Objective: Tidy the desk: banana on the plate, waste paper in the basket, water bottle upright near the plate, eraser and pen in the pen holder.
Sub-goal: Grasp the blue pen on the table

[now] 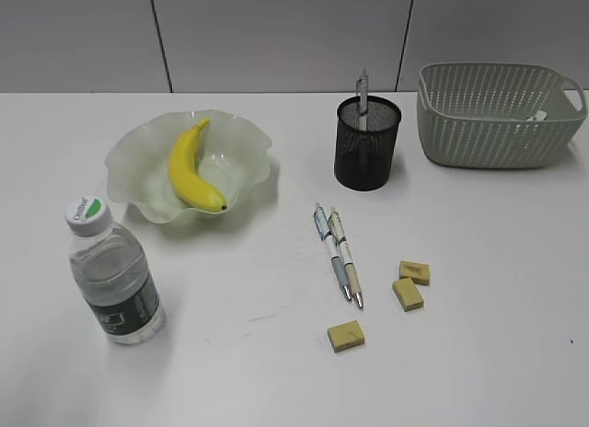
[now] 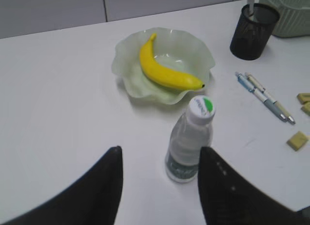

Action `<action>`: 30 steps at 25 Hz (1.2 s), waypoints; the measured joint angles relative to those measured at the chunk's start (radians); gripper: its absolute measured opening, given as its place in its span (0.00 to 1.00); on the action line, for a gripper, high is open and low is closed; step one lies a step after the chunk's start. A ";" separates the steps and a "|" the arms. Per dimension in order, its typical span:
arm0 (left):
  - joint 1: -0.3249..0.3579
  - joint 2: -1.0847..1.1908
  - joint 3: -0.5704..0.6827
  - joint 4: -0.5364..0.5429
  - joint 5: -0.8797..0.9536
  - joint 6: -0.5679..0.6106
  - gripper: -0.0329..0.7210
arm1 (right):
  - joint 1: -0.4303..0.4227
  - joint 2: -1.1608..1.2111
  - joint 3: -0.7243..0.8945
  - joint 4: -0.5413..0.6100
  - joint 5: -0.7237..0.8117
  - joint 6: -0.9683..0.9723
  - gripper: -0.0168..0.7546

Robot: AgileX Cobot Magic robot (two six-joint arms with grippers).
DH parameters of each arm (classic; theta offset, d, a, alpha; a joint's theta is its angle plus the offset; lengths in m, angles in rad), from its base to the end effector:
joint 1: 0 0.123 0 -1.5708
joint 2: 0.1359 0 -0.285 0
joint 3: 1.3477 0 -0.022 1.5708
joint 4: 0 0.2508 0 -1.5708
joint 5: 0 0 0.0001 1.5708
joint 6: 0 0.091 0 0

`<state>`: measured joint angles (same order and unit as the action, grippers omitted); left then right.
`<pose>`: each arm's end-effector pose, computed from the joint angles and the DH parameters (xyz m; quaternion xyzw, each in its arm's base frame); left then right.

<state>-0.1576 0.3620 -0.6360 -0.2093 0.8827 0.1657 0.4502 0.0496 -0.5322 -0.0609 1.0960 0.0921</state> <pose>0.0518 -0.0230 0.3243 0.1218 0.8523 -0.1011 0.4986 0.0001 -0.0054 0.2837 -0.1529 0.8527 0.1043 0.4886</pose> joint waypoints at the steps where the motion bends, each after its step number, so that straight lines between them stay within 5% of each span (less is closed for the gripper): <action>1: 0.000 0.066 -0.025 -0.027 -0.024 0.027 0.55 | 0.000 -0.028 0.009 -0.005 -0.019 0.015 0.49; 6: -0.057 0.399 -0.189 -0.234 -0.127 0.221 0.51 | 0.000 -0.056 0.023 -0.010 -0.039 0.045 0.46; 10: -0.227 0.711 -0.376 -0.260 -0.180 0.250 0.50 | 0.000 -0.057 0.023 -0.013 -0.046 0.046 0.45; 12: -0.350 0.875 -0.474 -0.189 -0.199 0.177 0.50 | 0.000 -0.057 0.023 -0.013 -0.048 0.047 0.44; 15: -0.555 1.128 -0.621 0.058 -0.204 -0.082 0.50 | 0.000 -0.057 0.023 -0.013 -0.048 0.048 0.42; 18: -0.672 1.375 -0.763 0.236 -0.174 -0.321 0.51 | 0.000 -0.057 0.023 -0.013 -0.048 0.048 0.40; 24: -0.695 1.717 -0.983 0.234 -0.091 -0.524 0.57 | 0.000 -0.057 0.023 -0.013 -0.049 0.048 0.38; 30: -0.695 1.855 -1.042 0.358 -0.098 -0.783 0.57 | 0.000 -0.057 0.023 -0.013 -0.049 0.048 0.38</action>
<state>-0.8530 2.2172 -1.6777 0.1489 0.7850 -0.6172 0.4502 -0.0071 -0.5097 -0.0740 1.0468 0.1397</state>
